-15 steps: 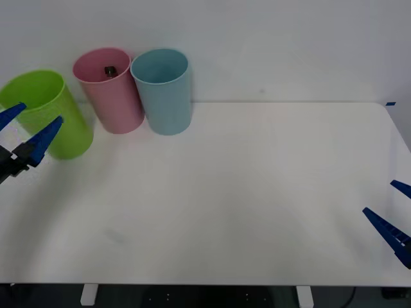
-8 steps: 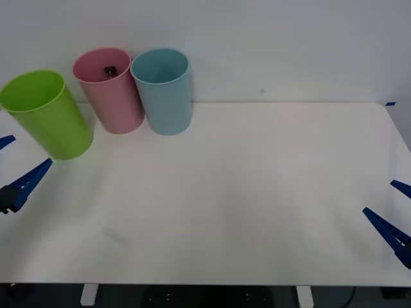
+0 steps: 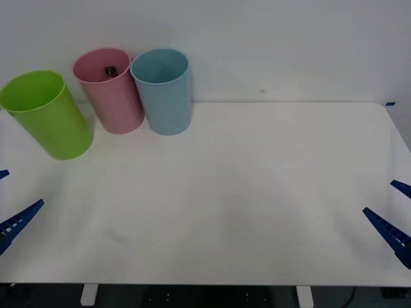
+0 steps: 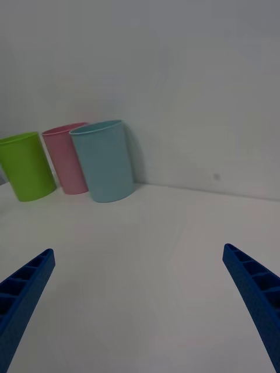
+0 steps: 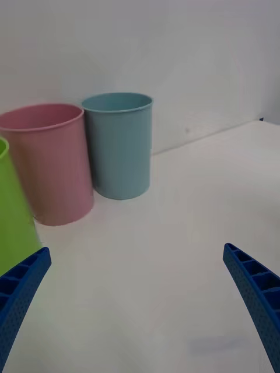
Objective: Grasp the object on the table and drop it into the matching bin: aluminum can to the light blue bin, PET bottle to the pink bin.
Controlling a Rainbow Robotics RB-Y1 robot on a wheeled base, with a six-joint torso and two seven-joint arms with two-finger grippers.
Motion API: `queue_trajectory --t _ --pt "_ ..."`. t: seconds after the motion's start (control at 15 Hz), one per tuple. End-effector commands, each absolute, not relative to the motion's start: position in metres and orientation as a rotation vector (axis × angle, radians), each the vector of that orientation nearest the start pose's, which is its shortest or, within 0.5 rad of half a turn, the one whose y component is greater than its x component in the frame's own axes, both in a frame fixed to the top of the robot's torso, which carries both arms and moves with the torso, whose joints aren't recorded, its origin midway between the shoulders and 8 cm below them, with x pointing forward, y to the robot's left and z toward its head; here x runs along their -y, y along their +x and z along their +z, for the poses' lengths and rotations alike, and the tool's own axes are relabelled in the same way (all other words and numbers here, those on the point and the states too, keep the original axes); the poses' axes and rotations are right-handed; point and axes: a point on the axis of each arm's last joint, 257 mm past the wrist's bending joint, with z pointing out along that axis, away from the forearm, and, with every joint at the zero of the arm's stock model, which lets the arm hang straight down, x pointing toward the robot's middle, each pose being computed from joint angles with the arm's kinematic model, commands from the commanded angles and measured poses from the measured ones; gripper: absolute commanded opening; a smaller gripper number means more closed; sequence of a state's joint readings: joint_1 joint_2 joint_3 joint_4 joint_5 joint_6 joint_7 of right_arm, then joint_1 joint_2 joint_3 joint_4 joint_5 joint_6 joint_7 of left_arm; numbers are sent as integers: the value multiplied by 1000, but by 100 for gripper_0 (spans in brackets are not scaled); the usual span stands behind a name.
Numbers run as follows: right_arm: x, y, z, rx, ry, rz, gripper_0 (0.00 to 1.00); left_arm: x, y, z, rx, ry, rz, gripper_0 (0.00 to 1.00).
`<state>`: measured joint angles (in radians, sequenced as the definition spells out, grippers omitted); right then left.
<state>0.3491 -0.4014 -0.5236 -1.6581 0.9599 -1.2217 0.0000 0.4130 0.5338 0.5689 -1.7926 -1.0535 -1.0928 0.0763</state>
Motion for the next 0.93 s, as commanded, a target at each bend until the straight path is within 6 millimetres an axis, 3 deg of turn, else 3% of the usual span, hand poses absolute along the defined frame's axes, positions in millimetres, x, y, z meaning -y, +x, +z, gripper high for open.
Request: queue_trajectory --t 0.07,0.93 --pt "330 342 -169 -1441 -465 567 100 -362 330 -162 -1599 563 -393 100" --pt "330 342 -169 -1441 -465 567 100 -362 310 -169 -1623 523 -443 100"
